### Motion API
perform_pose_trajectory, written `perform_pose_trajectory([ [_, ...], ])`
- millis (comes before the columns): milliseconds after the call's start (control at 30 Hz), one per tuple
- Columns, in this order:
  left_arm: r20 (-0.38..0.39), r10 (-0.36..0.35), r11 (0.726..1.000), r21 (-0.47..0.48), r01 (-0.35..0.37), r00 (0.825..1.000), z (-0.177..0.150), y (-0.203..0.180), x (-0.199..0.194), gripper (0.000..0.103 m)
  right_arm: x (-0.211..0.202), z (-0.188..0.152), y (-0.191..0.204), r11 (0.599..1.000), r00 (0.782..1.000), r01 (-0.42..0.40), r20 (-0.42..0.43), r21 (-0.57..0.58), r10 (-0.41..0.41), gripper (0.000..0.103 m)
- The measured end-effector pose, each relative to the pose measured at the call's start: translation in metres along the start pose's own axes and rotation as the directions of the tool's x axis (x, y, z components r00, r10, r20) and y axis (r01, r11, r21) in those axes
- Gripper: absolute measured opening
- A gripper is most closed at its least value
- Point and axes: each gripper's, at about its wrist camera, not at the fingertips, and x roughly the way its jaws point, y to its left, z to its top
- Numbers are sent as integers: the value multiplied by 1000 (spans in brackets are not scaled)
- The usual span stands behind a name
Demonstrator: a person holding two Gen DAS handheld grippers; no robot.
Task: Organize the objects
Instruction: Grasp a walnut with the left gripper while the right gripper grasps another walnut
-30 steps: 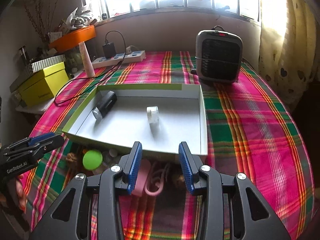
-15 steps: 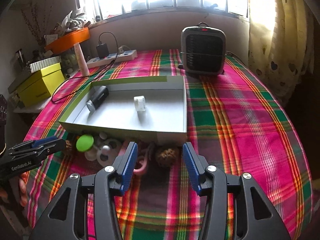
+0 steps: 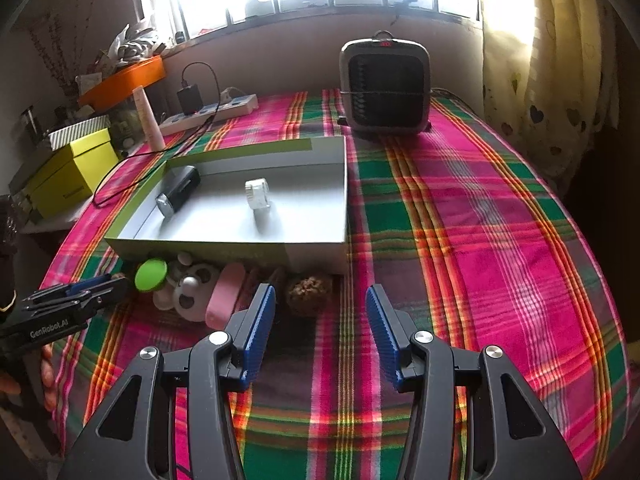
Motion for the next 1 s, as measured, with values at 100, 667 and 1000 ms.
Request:
perform_pose_trajectory([
  [100, 3, 6, 1000, -3, -6, 1000, 0, 0, 0, 44, 2, -1, -2, 1000, 1000, 2, -8, 5, -2, 49],
  [667, 16, 42, 999, 6, -42, 999, 0, 3, 2, 34, 30, 3, 1, 1000, 998, -1, -66, -3, 1, 49],
  [1000, 17, 50, 998, 25, -50, 999, 1, 1, 2, 34, 38, 5, 2, 1000, 998, 18, -68, -12, -18, 49],
])
